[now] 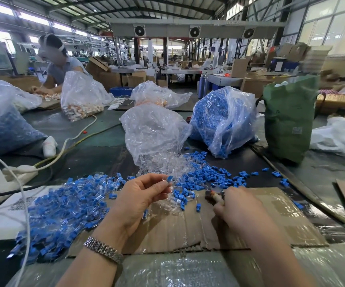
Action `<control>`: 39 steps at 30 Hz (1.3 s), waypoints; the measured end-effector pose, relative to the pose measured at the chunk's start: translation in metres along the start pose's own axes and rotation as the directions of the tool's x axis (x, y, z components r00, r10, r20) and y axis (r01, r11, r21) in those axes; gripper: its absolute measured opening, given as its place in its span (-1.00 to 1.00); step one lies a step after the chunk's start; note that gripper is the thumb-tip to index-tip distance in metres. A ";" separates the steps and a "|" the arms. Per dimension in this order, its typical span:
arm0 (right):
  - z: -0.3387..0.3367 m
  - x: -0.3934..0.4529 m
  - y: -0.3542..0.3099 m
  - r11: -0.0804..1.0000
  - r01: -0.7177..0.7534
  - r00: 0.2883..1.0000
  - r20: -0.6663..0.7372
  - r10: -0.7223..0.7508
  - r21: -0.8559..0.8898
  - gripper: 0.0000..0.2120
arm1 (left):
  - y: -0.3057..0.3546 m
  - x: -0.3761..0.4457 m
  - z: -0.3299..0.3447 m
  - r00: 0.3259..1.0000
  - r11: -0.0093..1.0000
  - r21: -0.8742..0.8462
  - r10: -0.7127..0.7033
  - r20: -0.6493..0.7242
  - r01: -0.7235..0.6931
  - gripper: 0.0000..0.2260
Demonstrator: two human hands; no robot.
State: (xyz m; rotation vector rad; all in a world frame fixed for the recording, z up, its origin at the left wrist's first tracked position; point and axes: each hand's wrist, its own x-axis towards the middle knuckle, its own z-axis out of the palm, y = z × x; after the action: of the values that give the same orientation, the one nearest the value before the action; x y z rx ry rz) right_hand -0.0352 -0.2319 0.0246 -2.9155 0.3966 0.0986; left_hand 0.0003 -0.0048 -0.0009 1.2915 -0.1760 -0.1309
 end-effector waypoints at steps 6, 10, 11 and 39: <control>-0.018 -0.011 -0.016 0.812 0.140 0.949 0.158 -0.274 0.566 -0.83 | 0.005 0.000 -0.002 1.000 0.991 -0.131 -0.017 -0.010 0.015 -0.83; -0.017 -0.018 -0.040 0.691 0.089 0.845 0.314 -0.434 0.717 -0.86 | 0.005 0.000 -0.001 1.000 0.985 -0.170 0.005 -0.027 -0.009 -0.81; -0.017 -0.019 -0.044 0.674 0.082 0.836 0.317 -0.447 0.734 -0.86 | 0.004 0.000 -0.001 0.999 0.987 -0.160 0.011 -0.030 -0.016 -0.81; -0.019 -0.012 -0.027 0.904 0.129 0.977 0.103 -0.186 0.408 -0.62 | 0.006 -0.005 -0.009 0.832 0.674 0.734 0.451 -0.323 -0.080 -0.90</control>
State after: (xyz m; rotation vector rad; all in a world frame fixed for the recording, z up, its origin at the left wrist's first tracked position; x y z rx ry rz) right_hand -0.0384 -0.2077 0.0496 -2.5044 0.1335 0.1743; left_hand -0.0030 0.0066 0.0020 2.0011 0.0265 0.5918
